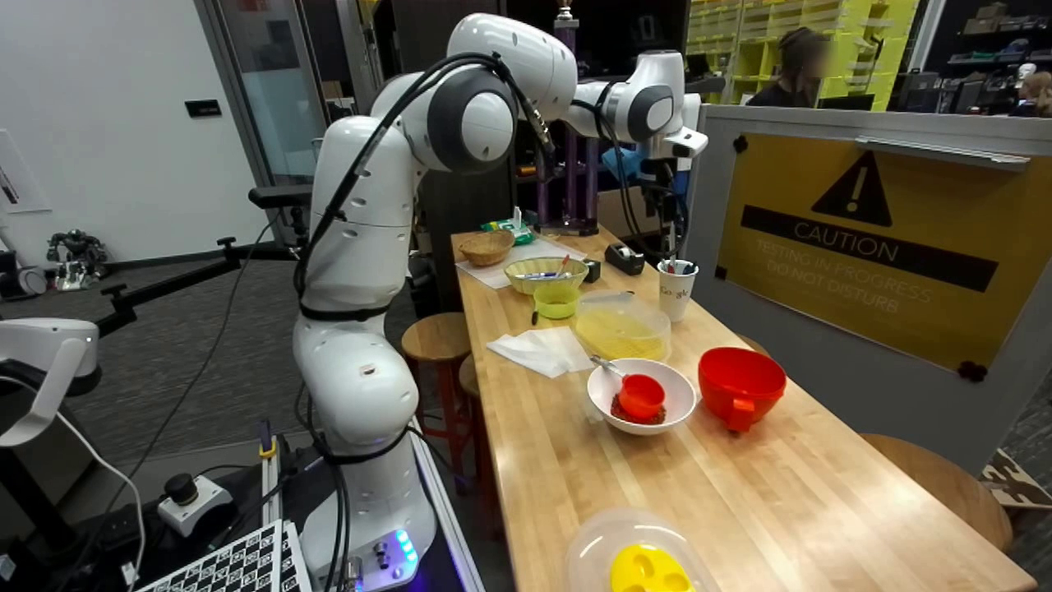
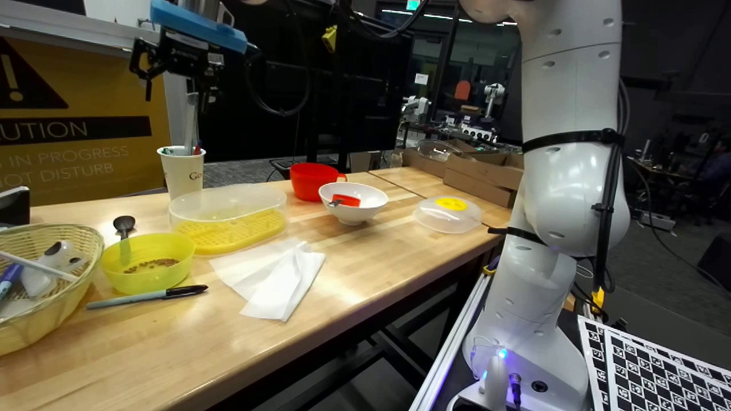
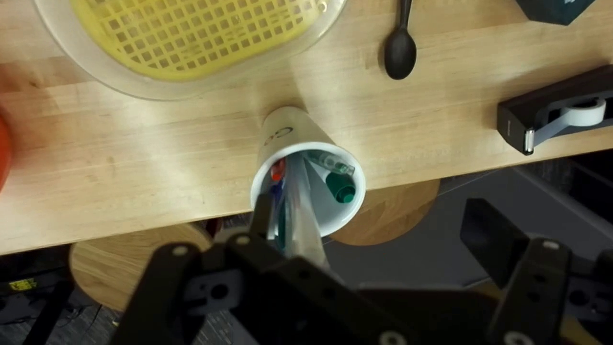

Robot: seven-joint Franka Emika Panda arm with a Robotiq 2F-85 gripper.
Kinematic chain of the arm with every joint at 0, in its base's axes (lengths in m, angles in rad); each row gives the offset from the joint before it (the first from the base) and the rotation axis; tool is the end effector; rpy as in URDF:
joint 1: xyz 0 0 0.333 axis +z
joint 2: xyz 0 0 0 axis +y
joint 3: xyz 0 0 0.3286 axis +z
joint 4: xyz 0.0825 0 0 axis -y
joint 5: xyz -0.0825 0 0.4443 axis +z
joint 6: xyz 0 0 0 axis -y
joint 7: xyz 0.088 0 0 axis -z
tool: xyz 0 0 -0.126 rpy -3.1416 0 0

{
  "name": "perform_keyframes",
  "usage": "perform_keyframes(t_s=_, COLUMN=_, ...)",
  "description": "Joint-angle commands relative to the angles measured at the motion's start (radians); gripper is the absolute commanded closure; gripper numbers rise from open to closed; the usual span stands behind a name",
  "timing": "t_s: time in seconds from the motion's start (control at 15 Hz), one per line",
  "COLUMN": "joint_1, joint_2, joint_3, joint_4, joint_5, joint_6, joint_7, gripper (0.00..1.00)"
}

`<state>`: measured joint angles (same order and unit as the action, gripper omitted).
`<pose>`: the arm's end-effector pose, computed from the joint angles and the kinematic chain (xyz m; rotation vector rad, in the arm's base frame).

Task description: Remove the straw from the white up and use it to stir the contents of the orange bowl

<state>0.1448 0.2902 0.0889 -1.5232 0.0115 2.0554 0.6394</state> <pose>0.7209 0.1654 0.4971 -2.9263 0.6185 -0.3085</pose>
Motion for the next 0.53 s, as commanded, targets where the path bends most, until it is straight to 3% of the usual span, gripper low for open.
perform_keyframes(t_s=0.0, joint_1=0.02, joint_2=0.031, joint_3=-0.026, joint_4=0.074, joint_5=-0.02, joint_6=-0.036, joint_7=0.022, gripper=0.0)
perform_keyframes(t_s=0.47, joint_1=0.022, joint_2=0.059, joint_3=-0.037, joint_4=0.112, joint_5=-0.018, joint_6=-0.053, joint_7=0.02, gripper=0.0)
